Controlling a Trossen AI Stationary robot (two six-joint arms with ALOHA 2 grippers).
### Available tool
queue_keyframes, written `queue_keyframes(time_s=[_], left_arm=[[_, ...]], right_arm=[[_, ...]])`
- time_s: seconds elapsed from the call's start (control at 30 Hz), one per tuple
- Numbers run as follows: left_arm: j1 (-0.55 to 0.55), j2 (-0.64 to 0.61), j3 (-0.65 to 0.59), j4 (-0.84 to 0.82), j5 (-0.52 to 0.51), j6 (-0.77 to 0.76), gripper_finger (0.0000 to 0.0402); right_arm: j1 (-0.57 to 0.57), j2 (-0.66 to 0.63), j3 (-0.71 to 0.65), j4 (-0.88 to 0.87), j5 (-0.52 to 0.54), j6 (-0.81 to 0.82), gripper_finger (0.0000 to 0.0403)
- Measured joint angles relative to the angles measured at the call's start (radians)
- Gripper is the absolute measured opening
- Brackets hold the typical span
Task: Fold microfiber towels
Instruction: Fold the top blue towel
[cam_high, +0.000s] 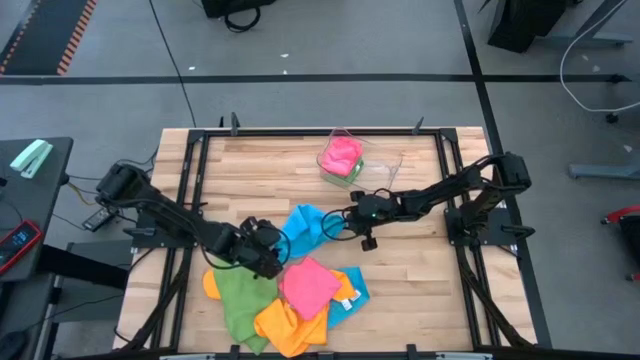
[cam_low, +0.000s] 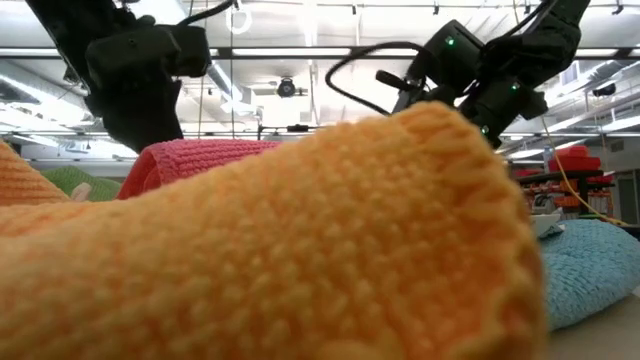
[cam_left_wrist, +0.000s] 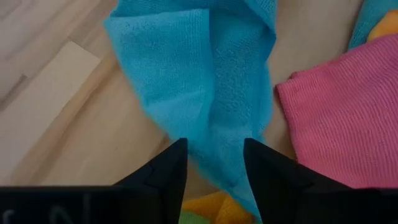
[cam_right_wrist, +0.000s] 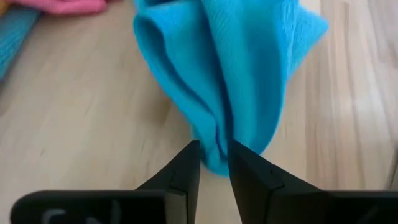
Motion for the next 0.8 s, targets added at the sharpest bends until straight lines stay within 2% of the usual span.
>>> queue_keyframes(time_s=[0.2,0.37,0.5,0.8], left_arm=[[-0.004,-0.019,0.037,-0.028,-0.004,0.045,0.0192],[0.007,0.001,0.039,0.042,-0.073,0.061,0.0204],[0.041,0.037,0.037,0.056,-0.141,0.062,0.0197],[0.137,0.154,0.037,0.191,-0.147,0.208,0.0182]], right_arm=[[0.001,0.019,0.001,0.003,-0.003,0.021,0.0082],[0.0,0.037,0.001,0.013,-0.004,0.042,0.0044],[0.0,0.038,0.001,0.016,-0.003,0.066,0.0038],[0.0,0.038,0.001,0.016,-0.003,0.081,0.0037]])
